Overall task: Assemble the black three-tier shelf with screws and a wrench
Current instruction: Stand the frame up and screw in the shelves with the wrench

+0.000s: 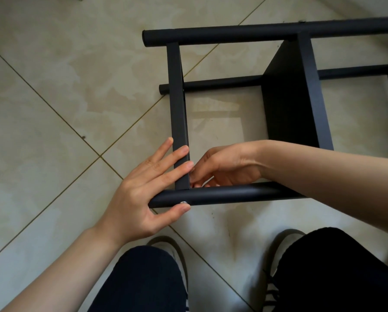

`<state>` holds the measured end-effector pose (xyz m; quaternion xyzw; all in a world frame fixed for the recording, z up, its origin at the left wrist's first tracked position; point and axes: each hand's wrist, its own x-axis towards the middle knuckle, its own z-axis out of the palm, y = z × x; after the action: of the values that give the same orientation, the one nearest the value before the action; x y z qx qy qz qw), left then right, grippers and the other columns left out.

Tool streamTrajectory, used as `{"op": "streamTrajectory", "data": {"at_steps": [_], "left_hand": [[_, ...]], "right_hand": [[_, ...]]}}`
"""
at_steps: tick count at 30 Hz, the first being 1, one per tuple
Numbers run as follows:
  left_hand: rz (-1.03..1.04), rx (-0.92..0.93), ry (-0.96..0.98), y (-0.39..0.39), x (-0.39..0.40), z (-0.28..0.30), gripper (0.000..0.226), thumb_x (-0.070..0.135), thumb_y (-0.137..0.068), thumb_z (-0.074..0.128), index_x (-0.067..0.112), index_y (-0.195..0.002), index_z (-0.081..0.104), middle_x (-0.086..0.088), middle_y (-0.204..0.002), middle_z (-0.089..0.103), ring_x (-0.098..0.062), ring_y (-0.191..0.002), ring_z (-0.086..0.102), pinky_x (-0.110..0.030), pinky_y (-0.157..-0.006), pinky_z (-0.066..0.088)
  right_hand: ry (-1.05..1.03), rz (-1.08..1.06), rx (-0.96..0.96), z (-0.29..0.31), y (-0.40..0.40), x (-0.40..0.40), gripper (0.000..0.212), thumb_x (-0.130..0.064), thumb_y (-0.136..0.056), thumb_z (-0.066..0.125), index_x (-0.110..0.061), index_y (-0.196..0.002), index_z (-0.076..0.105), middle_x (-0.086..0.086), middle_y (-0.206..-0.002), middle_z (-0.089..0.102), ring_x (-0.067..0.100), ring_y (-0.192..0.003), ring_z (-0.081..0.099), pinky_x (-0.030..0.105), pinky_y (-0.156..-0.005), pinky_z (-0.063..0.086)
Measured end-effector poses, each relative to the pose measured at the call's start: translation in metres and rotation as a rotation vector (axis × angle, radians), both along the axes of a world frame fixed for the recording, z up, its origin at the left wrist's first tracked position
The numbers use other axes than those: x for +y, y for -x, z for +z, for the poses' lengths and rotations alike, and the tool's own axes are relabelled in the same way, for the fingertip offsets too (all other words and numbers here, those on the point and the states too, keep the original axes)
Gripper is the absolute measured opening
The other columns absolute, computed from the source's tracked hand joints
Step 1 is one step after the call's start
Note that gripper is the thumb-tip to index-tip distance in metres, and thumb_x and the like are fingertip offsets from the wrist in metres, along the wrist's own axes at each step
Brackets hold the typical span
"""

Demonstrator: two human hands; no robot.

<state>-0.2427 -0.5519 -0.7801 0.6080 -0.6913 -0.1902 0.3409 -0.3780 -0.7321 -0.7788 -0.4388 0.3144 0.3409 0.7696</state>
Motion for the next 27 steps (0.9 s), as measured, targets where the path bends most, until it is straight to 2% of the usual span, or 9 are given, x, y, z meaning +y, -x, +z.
{"op": "streamTrajectory", "data": {"at_steps": [3,6,11,16,19,21,24,27], "left_hand": [[-0.001,0.008,0.006,0.0001,0.0005,-0.001,0.056,0.04,-0.095,0.063,0.003,-0.137,0.054,-0.015,-0.152,0.046,-0.035,-0.149,0.032,-0.041,-0.119,0.032],[0.001,0.007,0.003,-0.0006,0.0006,-0.0011,0.056,0.04,-0.095,0.063,0.003,-0.136,0.054,-0.015,-0.152,0.046,-0.034,-0.149,0.032,-0.039,-0.12,0.031],[-0.002,0.012,0.0,-0.0004,0.0004,-0.0008,0.056,0.039,-0.094,0.064,0.004,-0.137,0.054,-0.015,-0.152,0.046,-0.034,-0.149,0.032,-0.039,-0.12,0.031],[0.001,0.013,-0.002,-0.0004,0.0002,-0.001,0.056,0.038,-0.093,0.065,0.005,-0.136,0.054,-0.014,-0.152,0.046,-0.034,-0.149,0.031,-0.038,-0.12,0.031],[-0.003,0.007,0.001,-0.0008,0.0008,-0.0014,0.056,0.038,-0.093,0.066,0.005,-0.137,0.054,-0.014,-0.152,0.045,-0.034,-0.15,0.031,-0.038,-0.12,0.03],[-0.003,0.006,0.002,-0.001,0.0007,-0.0016,0.056,0.039,-0.093,0.065,0.006,-0.137,0.054,-0.014,-0.153,0.045,-0.033,-0.15,0.031,-0.037,-0.12,0.03],[-0.001,0.007,0.009,-0.0009,0.0006,-0.0022,0.056,0.039,-0.094,0.065,0.005,-0.137,0.054,-0.013,-0.153,0.045,-0.033,-0.149,0.031,-0.036,-0.12,0.03],[-0.001,0.008,0.008,-0.0011,0.0009,-0.0022,0.056,0.038,-0.093,0.066,0.006,-0.137,0.054,-0.013,-0.153,0.045,-0.033,-0.149,0.031,-0.037,-0.12,0.03]], "right_hand": [[0.017,-0.002,0.01,-0.0017,0.0005,0.0043,0.026,-0.022,-0.095,0.059,-0.008,-0.116,0.065,0.008,-0.106,0.067,0.018,-0.091,0.065,0.028,-0.079,0.054],[0.022,-0.001,-0.006,-0.0017,0.0006,0.0058,0.024,-0.026,-0.096,0.06,-0.012,-0.113,0.068,0.01,-0.114,0.068,0.018,-0.096,0.067,0.03,-0.085,0.054],[0.009,0.017,-0.03,0.0016,0.0005,0.0034,0.017,-0.027,-0.095,0.06,-0.015,-0.101,0.07,0.006,-0.099,0.064,0.015,-0.085,0.065,0.027,-0.077,0.053],[0.095,0.056,-0.036,0.0005,-0.0017,0.0066,0.021,-0.03,-0.093,0.063,-0.013,-0.104,0.068,0.0,-0.081,0.066,0.02,-0.089,0.064,0.034,-0.086,0.049],[0.093,0.037,-0.052,-0.0001,-0.0026,0.0088,0.02,-0.03,-0.094,0.062,-0.014,-0.104,0.069,0.002,-0.09,0.069,0.016,-0.085,0.067,0.03,-0.082,0.053],[0.051,0.02,-0.06,0.001,-0.0012,0.0071,0.021,-0.031,-0.096,0.059,-0.015,-0.103,0.069,0.001,-0.088,0.067,0.014,-0.081,0.066,0.028,-0.079,0.052],[0.038,0.03,-0.074,0.0028,0.0001,0.0029,0.016,-0.026,-0.097,0.056,-0.016,-0.098,0.068,0.001,-0.085,0.063,0.015,-0.081,0.061,0.031,-0.082,0.048],[0.081,0.061,-0.076,0.0019,-0.002,0.005,0.015,-0.023,-0.096,0.058,-0.013,-0.102,0.068,0.006,-0.094,0.063,0.018,-0.086,0.061,0.032,-0.084,0.048]]}}
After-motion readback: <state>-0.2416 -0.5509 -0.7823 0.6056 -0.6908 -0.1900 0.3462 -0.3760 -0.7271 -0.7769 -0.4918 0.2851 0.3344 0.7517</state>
